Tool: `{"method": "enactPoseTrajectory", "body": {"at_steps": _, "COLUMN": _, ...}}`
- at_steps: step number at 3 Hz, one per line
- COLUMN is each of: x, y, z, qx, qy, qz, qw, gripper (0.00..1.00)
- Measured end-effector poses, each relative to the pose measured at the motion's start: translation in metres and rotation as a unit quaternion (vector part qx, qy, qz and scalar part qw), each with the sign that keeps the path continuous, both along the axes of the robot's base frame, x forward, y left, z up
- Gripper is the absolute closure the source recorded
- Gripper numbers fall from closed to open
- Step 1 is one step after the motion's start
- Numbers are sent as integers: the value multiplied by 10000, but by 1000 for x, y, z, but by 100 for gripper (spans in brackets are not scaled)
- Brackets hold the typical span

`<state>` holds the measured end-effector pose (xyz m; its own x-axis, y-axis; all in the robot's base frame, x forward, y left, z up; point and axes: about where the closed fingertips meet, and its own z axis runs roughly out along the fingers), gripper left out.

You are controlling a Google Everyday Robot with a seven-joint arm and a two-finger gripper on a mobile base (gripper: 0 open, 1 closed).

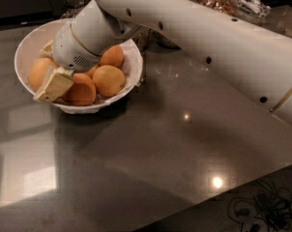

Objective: Pick orange from white bowl

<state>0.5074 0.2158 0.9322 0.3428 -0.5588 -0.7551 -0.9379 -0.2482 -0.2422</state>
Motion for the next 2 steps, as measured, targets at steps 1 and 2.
{"method": "enactPoseTrajectory", "body": {"at_steps": 1, "x": -3, "y": -16, "z": 28, "qx": 274, "qy": -145, "qz": 57, "qw": 9995, "gripper": 100}}
{"method": "enactPoseTrajectory", "body": {"at_steps": 2, "x": -4, "y": -53, "z": 66, "qx": 571, "qy": -387, "qz": 6, "qw": 9976, "gripper": 100}}
